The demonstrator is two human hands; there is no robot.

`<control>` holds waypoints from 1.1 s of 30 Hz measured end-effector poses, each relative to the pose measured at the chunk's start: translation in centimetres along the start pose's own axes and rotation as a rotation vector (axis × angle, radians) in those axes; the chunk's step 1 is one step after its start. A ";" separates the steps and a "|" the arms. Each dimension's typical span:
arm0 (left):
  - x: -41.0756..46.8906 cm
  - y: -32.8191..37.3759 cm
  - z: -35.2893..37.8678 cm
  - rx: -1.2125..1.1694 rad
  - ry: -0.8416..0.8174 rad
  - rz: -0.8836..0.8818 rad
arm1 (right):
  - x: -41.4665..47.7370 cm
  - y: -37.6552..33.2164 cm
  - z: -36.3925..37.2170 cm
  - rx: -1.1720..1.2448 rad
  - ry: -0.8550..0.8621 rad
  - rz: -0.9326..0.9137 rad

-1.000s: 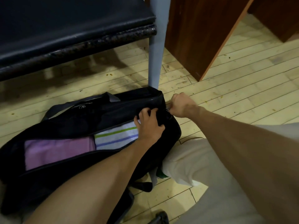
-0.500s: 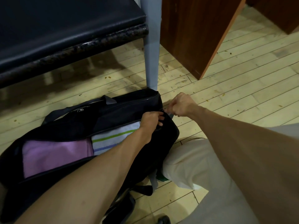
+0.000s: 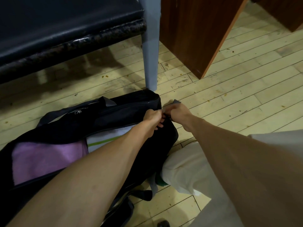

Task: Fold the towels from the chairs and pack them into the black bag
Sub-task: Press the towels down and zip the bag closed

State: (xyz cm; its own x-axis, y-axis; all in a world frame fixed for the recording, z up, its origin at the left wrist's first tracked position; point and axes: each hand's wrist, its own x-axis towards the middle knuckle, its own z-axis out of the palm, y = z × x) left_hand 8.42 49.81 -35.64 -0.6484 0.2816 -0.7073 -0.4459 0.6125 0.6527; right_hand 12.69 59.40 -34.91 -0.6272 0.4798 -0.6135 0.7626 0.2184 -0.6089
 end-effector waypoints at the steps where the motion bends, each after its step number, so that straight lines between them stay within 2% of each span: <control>1: 0.0 -0.1 0.0 0.002 0.002 -0.003 | 0.4 0.3 0.1 0.082 -0.004 0.038; 6: 0.1 -1.1 -0.2 0.038 -0.003 0.028 | 0.5 0.1 0.0 0.336 -0.068 0.180; 13: 0.2 -1.5 0.0 0.180 0.051 0.148 | -0.3 0.4 -0.1 0.561 -0.123 0.238; 17: -0.2 -1.4 -0.9 0.326 0.036 0.248 | -0.5 0.0 0.2 0.552 -0.124 0.239; 22: -0.8 -0.9 -3.0 0.621 0.021 0.396 | -0.3 -0.8 0.9 0.351 -0.104 0.275; 24: -1.1 -0.8 -3.7 0.617 -0.001 0.423 | -0.4 -1.4 1.2 0.336 -0.198 0.295; 28: -2.1 -0.6 -4.4 0.638 0.011 0.516 | -0.2 -2.2 1.0 0.461 -0.407 0.290; 33: -2.6 -0.5 -4.1 0.601 -0.044 0.494 | 0.4 -1.9 0.5 0.587 -0.378 0.357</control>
State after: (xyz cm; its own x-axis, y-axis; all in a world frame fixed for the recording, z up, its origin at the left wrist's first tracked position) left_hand 7.80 45.69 -32.98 -0.6538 0.6478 -0.3911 0.3078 0.6999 0.6445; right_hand 10.84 58.72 -34.27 -0.4512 0.0914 -0.8877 0.7861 -0.4302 -0.4438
